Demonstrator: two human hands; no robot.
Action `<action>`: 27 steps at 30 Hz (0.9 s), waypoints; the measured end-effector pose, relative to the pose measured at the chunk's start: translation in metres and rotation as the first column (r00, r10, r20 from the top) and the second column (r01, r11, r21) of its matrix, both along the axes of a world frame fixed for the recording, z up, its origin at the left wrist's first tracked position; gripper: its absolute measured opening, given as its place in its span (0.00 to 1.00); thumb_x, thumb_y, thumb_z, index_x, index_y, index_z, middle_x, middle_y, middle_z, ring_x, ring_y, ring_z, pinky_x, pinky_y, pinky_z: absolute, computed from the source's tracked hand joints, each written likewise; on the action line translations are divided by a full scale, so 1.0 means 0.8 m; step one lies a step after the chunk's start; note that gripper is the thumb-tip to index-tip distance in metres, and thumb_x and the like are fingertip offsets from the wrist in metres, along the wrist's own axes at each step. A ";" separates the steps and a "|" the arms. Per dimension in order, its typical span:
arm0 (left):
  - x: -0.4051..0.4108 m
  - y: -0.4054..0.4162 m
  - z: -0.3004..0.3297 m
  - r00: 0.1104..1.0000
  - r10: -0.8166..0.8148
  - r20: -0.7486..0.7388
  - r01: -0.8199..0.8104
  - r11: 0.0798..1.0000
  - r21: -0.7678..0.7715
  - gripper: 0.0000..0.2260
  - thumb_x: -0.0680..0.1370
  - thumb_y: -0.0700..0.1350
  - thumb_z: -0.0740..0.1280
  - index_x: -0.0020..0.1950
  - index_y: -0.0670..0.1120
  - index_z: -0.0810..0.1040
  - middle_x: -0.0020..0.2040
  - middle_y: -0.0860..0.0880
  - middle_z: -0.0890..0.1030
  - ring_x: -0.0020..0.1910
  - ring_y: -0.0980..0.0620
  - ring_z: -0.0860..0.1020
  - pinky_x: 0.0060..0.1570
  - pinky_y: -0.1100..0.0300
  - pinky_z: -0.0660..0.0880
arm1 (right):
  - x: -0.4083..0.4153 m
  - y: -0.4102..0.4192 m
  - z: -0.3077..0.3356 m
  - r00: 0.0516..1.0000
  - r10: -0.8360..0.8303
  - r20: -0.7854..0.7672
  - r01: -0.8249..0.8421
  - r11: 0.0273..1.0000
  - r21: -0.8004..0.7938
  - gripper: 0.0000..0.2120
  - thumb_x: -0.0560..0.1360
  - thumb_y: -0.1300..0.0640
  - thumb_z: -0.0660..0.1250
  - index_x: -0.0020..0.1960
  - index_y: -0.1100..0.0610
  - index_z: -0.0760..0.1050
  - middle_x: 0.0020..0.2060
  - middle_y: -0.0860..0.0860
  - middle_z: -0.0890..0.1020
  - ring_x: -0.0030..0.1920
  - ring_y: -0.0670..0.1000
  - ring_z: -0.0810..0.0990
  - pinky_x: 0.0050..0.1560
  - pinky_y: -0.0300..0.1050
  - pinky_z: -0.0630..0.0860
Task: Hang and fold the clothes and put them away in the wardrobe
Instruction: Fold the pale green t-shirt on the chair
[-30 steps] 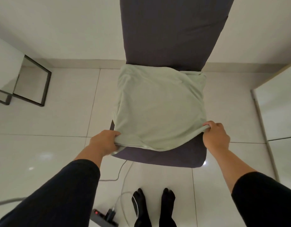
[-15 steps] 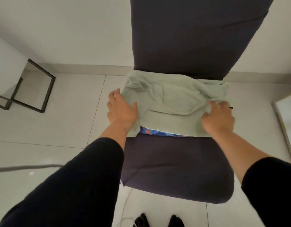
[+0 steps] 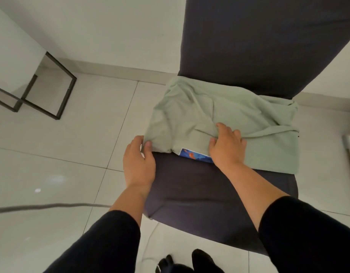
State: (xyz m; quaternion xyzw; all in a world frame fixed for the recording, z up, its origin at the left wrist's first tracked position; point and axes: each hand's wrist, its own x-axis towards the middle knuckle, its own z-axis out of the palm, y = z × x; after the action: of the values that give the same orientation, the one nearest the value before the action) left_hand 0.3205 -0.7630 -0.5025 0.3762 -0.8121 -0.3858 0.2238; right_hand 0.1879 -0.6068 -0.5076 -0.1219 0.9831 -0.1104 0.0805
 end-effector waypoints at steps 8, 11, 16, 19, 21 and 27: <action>0.018 -0.065 0.027 0.963 0.266 0.029 -0.251 0.859 0.446 0.10 0.80 0.40 0.55 0.39 0.45 0.70 0.35 0.51 0.70 0.35 0.53 0.67 0.35 0.69 0.67 | -0.028 -0.005 0.016 0.980 0.058 -0.193 -0.044 0.996 0.076 0.19 0.80 0.49 0.54 0.53 0.61 0.77 0.50 0.58 0.80 0.55 0.61 0.73 0.57 0.52 0.65; 0.042 -0.075 0.014 0.947 0.114 0.301 -0.214 0.920 0.327 0.13 0.79 0.52 0.57 0.37 0.48 0.70 0.33 0.51 0.72 0.35 0.52 0.70 0.50 0.57 0.59 | -0.038 0.002 0.019 0.995 0.022 -0.093 -0.021 1.000 0.002 0.18 0.81 0.50 0.52 0.53 0.62 0.73 0.47 0.63 0.81 0.50 0.63 0.78 0.47 0.50 0.67; 0.070 -0.076 -0.022 0.765 0.096 0.637 -0.244 0.958 0.150 0.11 0.78 0.54 0.56 0.50 0.51 0.74 0.54 0.46 0.72 0.52 0.44 0.68 0.53 0.49 0.62 | -0.023 -0.004 0.008 0.981 0.102 -0.164 -0.079 0.986 0.144 0.13 0.79 0.50 0.55 0.60 0.53 0.71 0.55 0.56 0.76 0.58 0.59 0.70 0.58 0.53 0.63; 0.084 -0.067 -0.043 0.788 0.062 0.613 -0.295 0.912 0.286 0.15 0.80 0.53 0.56 0.60 0.47 0.72 0.60 0.42 0.71 0.52 0.42 0.72 0.50 0.51 0.69 | 0.018 -0.005 -0.004 0.946 0.150 -0.288 -0.138 0.988 0.062 0.14 0.76 0.51 0.61 0.60 0.51 0.72 0.58 0.55 0.72 0.58 0.57 0.66 0.66 0.57 0.60; 0.084 -0.061 -0.048 0.879 0.071 0.472 -0.320 0.822 0.472 0.14 0.80 0.51 0.56 0.59 0.45 0.70 0.54 0.43 0.77 0.46 0.44 0.77 0.43 0.55 0.70 | 0.054 0.002 -0.014 0.907 0.237 -0.348 -0.258 0.966 -0.013 0.13 0.73 0.49 0.64 0.55 0.52 0.75 0.52 0.55 0.72 0.52 0.56 0.66 0.62 0.55 0.62; 0.066 -0.058 -0.038 0.890 0.367 0.272 -0.450 0.604 0.657 0.08 0.78 0.46 0.64 0.54 0.44 0.70 0.40 0.50 0.77 0.40 0.50 0.79 0.47 0.54 0.76 | 0.104 0.042 -0.037 0.840 0.450 -0.303 -0.451 0.890 0.072 0.12 0.74 0.49 0.59 0.52 0.52 0.75 0.47 0.51 0.75 0.46 0.56 0.73 0.56 0.50 0.64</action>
State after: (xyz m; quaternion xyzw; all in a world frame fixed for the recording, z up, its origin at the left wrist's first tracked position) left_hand 0.3733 -0.8096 -0.5332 0.6284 -0.5051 -0.5830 0.1002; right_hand 0.2714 -0.5730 -0.5370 -0.3653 0.9269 -0.0688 -0.0522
